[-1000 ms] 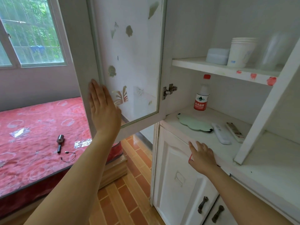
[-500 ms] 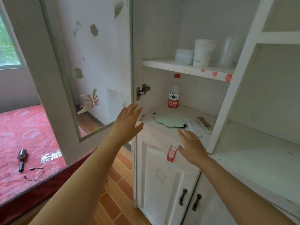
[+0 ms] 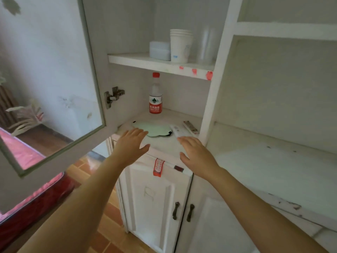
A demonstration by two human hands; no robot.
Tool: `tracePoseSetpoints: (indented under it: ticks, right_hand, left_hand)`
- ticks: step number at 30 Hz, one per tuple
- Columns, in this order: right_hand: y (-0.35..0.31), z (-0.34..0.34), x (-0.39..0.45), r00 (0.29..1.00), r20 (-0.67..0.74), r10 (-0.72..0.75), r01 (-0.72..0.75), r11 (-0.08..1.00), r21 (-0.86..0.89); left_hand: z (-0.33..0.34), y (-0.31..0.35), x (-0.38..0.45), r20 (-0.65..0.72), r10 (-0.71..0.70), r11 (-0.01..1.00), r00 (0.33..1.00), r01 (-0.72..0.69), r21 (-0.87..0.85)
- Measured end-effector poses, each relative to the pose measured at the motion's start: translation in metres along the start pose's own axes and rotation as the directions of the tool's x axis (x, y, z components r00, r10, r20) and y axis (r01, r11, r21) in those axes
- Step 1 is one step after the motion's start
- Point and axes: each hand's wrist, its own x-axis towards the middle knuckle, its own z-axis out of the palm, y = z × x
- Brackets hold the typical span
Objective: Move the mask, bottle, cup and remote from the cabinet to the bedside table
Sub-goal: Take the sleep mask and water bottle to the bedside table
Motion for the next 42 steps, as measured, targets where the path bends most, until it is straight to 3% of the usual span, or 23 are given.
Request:
tracePoseSetpoints:
  ticks: [10,17,26,32,42]
  right_hand:
    - [0.012,0.046,0.051,0.983,0.181,0.041,-0.05,0.998,0.043]
    - [0.019,0.063,0.083,0.985,0.166,0.042,-0.042,0.999,0.001]
    - [0.018,0.073,0.092,0.984,0.144,0.1,-0.099,0.995,-0.019]
    - [0.017,0.076,0.092,0.981,0.138,0.136,-0.138,0.99,0.002]
    - [0.017,0.076,0.093,0.979,0.115,0.166,-0.17,0.985,0.023]
  left_hand:
    - [0.042,-0.029,0.042,0.099,-0.054,0.998,0.994,0.056,-0.012]
    - [0.067,-0.04,0.074,0.142,-0.092,0.992,0.986,0.104,-0.078]
    - [0.083,-0.049,0.102,0.266,0.012,0.999,0.964,0.0,-0.046]
    - [0.088,-0.054,0.112,0.219,0.074,0.997,0.973,-0.081,0.02]
    - [0.096,-0.064,0.118,0.113,0.087,0.996,0.99,-0.09,0.019]
